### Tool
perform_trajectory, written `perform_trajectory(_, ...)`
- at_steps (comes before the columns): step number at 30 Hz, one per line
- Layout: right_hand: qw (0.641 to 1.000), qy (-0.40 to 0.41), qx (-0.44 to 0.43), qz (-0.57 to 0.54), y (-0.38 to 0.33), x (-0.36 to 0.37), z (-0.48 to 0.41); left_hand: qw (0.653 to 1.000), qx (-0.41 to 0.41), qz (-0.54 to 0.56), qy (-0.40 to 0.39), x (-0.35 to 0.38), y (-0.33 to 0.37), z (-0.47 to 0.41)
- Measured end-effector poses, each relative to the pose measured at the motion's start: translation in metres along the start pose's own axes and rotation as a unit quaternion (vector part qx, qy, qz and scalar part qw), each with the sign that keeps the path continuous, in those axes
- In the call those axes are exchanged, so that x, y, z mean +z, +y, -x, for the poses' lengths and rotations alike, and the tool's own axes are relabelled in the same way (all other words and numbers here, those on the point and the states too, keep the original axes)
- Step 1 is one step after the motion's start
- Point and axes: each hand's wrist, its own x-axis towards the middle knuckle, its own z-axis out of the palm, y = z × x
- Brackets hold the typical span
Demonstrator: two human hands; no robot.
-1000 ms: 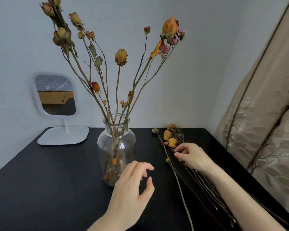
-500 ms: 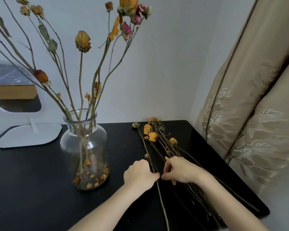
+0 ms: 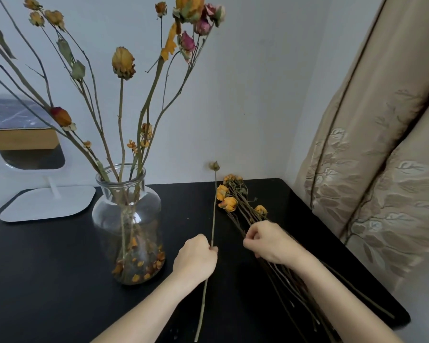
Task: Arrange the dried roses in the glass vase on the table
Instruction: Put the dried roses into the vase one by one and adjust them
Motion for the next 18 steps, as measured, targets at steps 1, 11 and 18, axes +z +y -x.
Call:
perform_trajectory(1, 1.0, 0.017, -0.008, -0.02, -0.001, -0.005, 0.0, 1.0, 0.003, 0.004, 0.005, -0.002, -0.001, 0.0)
perform_trajectory(11, 0.959, 0.166, -0.015, -0.23, -0.005, -0.038, 0.001, 0.99, 0.115, 0.061, 0.05, -0.038, -0.003, 0.041)
perform_trajectory(18, 0.954, 0.16, -0.038, -0.25, -0.021, -0.037, 0.019, 0.961, 0.215, 0.16, 0.069, -0.076, -0.006, 0.094)
